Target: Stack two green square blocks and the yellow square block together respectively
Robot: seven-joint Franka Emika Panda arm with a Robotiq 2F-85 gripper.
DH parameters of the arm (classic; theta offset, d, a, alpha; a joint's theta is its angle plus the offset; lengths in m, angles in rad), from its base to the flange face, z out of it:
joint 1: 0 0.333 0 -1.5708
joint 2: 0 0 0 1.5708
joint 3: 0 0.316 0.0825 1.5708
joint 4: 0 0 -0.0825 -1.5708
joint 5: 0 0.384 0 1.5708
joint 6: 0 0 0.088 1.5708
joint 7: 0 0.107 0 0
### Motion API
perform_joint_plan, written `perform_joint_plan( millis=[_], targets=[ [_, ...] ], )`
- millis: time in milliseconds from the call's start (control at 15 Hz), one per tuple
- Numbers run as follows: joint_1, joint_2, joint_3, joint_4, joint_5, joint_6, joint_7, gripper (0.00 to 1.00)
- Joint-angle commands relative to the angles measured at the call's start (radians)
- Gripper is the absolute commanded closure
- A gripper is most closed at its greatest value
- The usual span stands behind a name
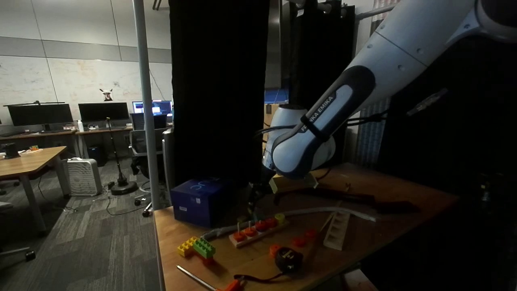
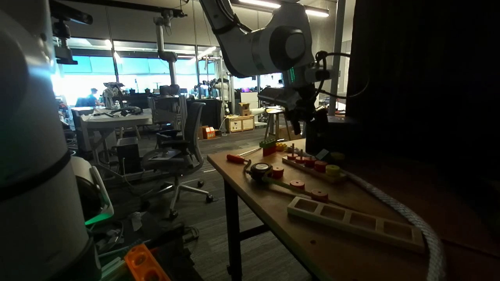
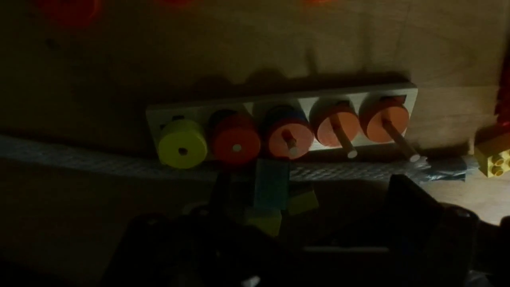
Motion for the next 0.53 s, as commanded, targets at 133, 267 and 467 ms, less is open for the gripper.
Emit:
perform_joint_plan(
  millis=[133,267,467],
  targets=[
    [0.033,0.167,-0.049,0.159,0.034,0.03,0.016,0.0],
    [0.035,0.213,-0.063,0.198,0.044,0.026,0.011,0.0],
    [0.043,0.275,-0.084,0.256,0.054,0.015,0.011,0.0]
  ],
)
